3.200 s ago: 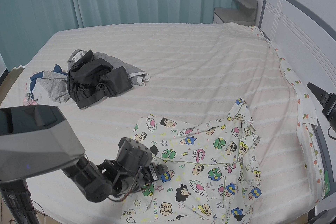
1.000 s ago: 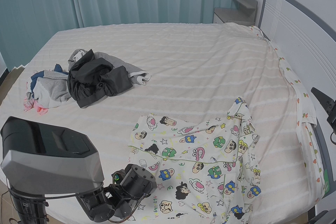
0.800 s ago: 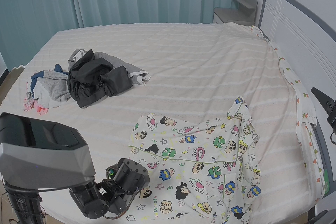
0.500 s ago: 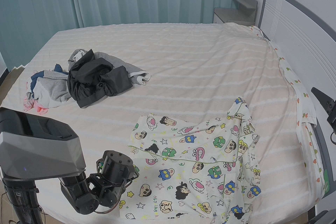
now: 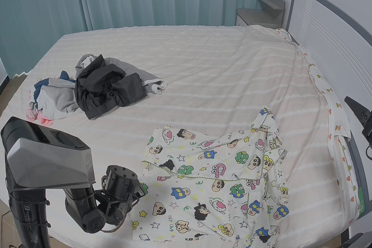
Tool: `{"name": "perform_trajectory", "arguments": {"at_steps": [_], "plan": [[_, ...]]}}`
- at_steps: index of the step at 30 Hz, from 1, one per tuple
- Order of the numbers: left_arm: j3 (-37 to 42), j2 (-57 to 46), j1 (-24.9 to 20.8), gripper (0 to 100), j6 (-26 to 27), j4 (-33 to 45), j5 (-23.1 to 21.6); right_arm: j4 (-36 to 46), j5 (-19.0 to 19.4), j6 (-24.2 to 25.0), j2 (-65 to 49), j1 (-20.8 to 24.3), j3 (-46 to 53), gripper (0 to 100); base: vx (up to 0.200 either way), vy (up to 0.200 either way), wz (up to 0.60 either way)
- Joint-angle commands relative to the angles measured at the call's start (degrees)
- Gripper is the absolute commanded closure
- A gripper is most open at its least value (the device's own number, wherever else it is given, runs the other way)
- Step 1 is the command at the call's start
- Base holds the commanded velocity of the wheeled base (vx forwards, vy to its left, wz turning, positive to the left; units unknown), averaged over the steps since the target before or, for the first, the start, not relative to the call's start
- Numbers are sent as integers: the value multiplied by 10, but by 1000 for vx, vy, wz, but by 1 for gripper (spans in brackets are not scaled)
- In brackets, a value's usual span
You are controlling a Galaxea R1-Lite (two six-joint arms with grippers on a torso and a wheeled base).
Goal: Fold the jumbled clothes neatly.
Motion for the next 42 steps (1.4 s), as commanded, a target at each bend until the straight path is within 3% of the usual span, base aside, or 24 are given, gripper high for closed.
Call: {"name": "perform_trajectory", "arguments": {"at_steps": [1,4,5,12,16,26,31,33,42], "plan": [[1,5,3,100,-2,0,-16,0,0,1,1,-1,0,0,0,0,0],[1,6,3,100,-2,0,-25,0,1,0,1,-1,0,0,0,0,0],[0,6,3,0,-2,0,-25,0,1,0,1,-1,0,0,0,0,0],[-4,-3,28,0,2,-6,-22,0,1,0,1,-1,1,0,0,0,0],[-10,-31,57,0,33,-52,-30,0,1,0,1,-1,1,0,0,0,0],[-114,30,52,0,41,-30,-114,1,0,-1,-7,0,0,0,0,0,0],[-127,59,46,0,30,-24,-115,1,0,-1,-7,0,0,0,0,0,0],[-138,70,40,0,-13,-24,-115,1,0,-1,-3,0,1,0,0,0,0],[-172,73,42,0,-51,-29,-115,1,0,-1,-4,0,1,0,0,0,0]]}}
